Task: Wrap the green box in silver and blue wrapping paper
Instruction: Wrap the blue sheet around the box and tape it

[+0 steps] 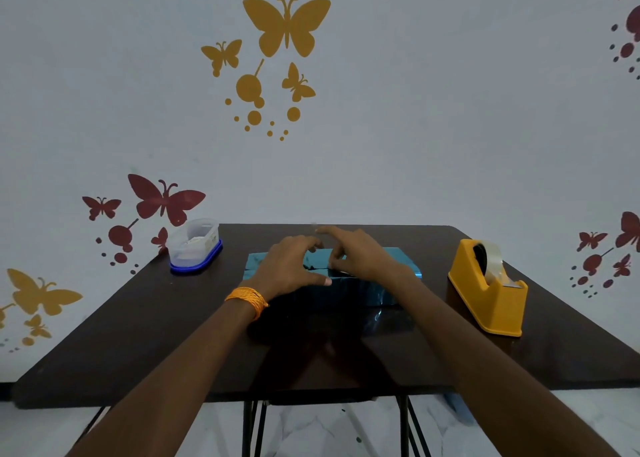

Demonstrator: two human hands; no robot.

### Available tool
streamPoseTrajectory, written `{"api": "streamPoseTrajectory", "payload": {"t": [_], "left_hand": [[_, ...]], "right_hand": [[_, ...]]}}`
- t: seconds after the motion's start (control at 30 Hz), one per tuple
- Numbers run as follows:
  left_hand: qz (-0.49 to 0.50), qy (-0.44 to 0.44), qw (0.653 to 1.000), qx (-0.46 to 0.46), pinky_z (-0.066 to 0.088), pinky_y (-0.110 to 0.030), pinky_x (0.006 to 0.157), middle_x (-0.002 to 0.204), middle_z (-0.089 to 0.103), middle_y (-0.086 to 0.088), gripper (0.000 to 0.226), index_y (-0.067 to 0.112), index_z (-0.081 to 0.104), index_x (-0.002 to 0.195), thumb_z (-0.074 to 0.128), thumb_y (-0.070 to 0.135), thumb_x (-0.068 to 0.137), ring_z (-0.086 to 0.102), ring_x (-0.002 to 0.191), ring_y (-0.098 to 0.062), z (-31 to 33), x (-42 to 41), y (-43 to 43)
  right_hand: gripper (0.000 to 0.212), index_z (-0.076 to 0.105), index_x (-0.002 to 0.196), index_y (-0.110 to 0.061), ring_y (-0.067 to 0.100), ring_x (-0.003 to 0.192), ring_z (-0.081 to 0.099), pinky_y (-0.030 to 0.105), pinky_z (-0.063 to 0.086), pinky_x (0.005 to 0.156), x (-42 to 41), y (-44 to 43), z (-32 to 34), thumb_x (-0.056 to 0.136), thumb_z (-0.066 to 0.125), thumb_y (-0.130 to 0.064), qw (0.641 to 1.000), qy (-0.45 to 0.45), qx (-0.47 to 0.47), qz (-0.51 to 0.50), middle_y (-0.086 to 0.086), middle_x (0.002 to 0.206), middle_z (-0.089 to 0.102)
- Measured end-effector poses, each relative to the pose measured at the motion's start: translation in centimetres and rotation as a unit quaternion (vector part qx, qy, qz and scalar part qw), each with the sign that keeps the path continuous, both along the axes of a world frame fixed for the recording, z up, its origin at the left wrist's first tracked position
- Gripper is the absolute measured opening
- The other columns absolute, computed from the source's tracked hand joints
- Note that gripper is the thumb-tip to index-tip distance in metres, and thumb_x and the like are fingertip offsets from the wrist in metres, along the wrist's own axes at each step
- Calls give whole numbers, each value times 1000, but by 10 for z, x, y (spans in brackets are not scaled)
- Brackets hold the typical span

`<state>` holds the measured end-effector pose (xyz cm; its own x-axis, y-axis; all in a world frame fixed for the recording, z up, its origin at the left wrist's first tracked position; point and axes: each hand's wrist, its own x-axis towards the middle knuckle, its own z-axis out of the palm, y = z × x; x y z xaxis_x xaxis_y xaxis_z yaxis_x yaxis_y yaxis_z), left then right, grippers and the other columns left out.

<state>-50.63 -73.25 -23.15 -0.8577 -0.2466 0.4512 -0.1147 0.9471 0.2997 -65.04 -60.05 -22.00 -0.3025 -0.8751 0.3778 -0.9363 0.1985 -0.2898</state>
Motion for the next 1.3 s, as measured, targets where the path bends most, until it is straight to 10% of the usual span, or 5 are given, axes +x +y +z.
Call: {"api": "streamPoseTrajectory", "payload": {"t": [0.43, 0.63, 0.87, 1.07, 1.3], "left_hand": [[-16, -25, 999, 38, 54, -37, 86, 105, 71, 2, 46, 18, 71, 108, 60, 59, 89, 64, 93, -12, 1, -2, -2], [76, 24, 990, -119, 52, -34, 75, 102, 71, 1, 19, 22, 68, 106, 65, 24, 87, 64, 96, -21, 6, -13, -6], [119, 72, 983, -120, 40, -29, 60, 86, 71, 0, 11, 20, 69, 92, 59, 21, 91, 64, 85, -24, 3, -19, -4], [53, 200, 963, -173, 47, -36, 75, 98, 60, -2, 26, 14, 61, 98, 70, 34, 83, 52, 91, -20, -13, -2, 26], [58, -15, 996, -69, 51, -36, 84, 107, 63, 1, 80, 19, 63, 113, 50, 85, 68, 57, 98, -19, -15, -23, 23]], "right_hand": [[71, 42, 147, -25, 8, 75, 69, 27, 58, 80, -7, -9, -5, 86, 71, -2, 998, -40, -46, 33, -2, 82, 75], [66, 43, 143, -28, 7, 78, 70, 32, 58, 86, -13, -8, -1, 87, 73, -7, 985, -133, -112, 17, -2, 83, 75], [90, 29, 150, -34, 18, 86, 61, 34, 56, 77, -3, -7, 3, 76, 77, -16, 1000, -23, -14, 2, 2, 99, 61], [68, 42, 143, -28, 16, 76, 67, 39, 60, 73, -10, -19, 5, 85, 65, -2, 995, 16, -92, -42, -1, 89, 74], [65, 47, 143, -28, 17, 85, 68, 36, 58, 72, -26, -45, 34, 86, 64, -2, 992, 48, -88, -82, -6, 92, 76]]}}
